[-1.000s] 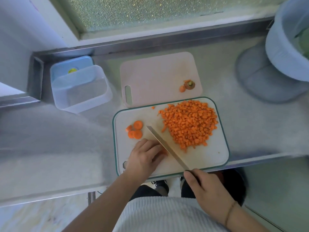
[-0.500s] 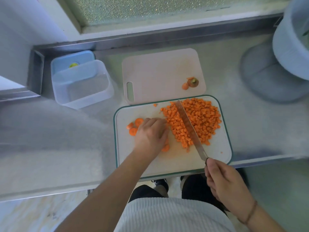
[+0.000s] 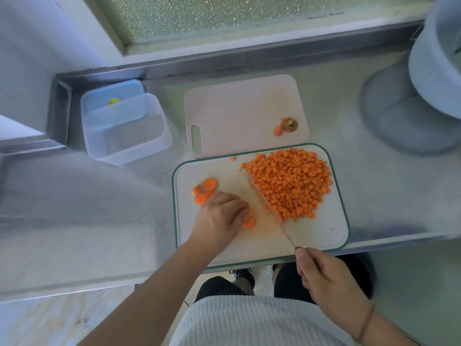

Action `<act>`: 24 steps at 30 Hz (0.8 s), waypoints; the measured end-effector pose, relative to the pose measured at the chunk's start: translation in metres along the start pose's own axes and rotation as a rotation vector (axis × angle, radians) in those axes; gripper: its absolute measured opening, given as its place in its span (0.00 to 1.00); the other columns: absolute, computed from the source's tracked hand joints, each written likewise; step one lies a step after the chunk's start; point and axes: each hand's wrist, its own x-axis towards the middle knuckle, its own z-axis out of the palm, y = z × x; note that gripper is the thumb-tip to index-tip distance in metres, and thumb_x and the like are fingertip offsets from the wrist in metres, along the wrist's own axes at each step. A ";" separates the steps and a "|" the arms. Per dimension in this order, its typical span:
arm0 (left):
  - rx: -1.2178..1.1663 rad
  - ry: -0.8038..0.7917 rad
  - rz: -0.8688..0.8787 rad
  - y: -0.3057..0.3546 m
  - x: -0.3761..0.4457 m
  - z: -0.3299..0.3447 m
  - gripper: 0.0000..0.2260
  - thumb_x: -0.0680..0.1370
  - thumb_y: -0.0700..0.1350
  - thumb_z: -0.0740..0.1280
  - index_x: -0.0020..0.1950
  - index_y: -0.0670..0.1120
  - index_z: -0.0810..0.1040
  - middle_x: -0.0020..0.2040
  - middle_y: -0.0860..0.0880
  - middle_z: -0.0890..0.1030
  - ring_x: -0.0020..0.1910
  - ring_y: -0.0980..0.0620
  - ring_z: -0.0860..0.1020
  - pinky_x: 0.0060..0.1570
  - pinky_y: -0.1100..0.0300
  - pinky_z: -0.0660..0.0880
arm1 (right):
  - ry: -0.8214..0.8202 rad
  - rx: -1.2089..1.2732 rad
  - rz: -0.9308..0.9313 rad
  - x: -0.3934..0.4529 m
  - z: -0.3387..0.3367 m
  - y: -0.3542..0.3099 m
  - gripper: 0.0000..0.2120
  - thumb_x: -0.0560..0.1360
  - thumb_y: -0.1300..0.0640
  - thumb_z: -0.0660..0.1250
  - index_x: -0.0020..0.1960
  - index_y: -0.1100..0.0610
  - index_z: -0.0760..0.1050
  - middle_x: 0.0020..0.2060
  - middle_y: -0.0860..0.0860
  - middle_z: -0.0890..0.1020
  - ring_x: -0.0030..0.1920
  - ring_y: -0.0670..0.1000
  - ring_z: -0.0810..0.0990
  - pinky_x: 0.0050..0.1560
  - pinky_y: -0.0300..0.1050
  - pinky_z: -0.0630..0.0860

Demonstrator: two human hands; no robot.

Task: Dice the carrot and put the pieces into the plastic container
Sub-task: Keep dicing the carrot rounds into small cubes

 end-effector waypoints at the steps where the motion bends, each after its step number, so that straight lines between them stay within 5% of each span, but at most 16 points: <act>1: -0.022 -0.002 -0.002 0.003 -0.003 -0.001 0.09 0.78 0.46 0.68 0.49 0.43 0.86 0.46 0.48 0.84 0.44 0.48 0.80 0.49 0.56 0.76 | -0.005 -0.024 -0.010 0.001 0.001 0.001 0.34 0.66 0.22 0.53 0.35 0.55 0.66 0.23 0.48 0.65 0.26 0.46 0.62 0.29 0.44 0.60; 9: 0.014 -0.037 0.107 -0.002 -0.017 0.011 0.10 0.75 0.45 0.73 0.54 0.43 0.84 0.53 0.46 0.81 0.49 0.46 0.78 0.51 0.53 0.76 | -0.047 -0.146 -0.009 0.005 0.011 -0.004 0.25 0.72 0.35 0.53 0.33 0.57 0.67 0.23 0.46 0.69 0.26 0.44 0.65 0.32 0.43 0.65; 18: -0.033 0.100 0.127 -0.004 -0.025 0.016 0.06 0.78 0.44 0.73 0.47 0.41 0.86 0.49 0.45 0.83 0.45 0.47 0.79 0.49 0.55 0.76 | -0.097 -0.152 -0.017 0.004 0.012 -0.004 0.26 0.72 0.34 0.51 0.34 0.57 0.67 0.24 0.46 0.68 0.27 0.44 0.65 0.34 0.43 0.66; 24: -0.014 0.097 0.204 -0.005 -0.026 0.018 0.05 0.76 0.39 0.75 0.50 0.39 0.85 0.53 0.43 0.83 0.51 0.45 0.81 0.54 0.51 0.78 | -0.092 -0.215 -0.048 -0.004 0.011 -0.008 0.19 0.72 0.35 0.50 0.34 0.45 0.69 0.26 0.44 0.76 0.30 0.45 0.75 0.34 0.38 0.70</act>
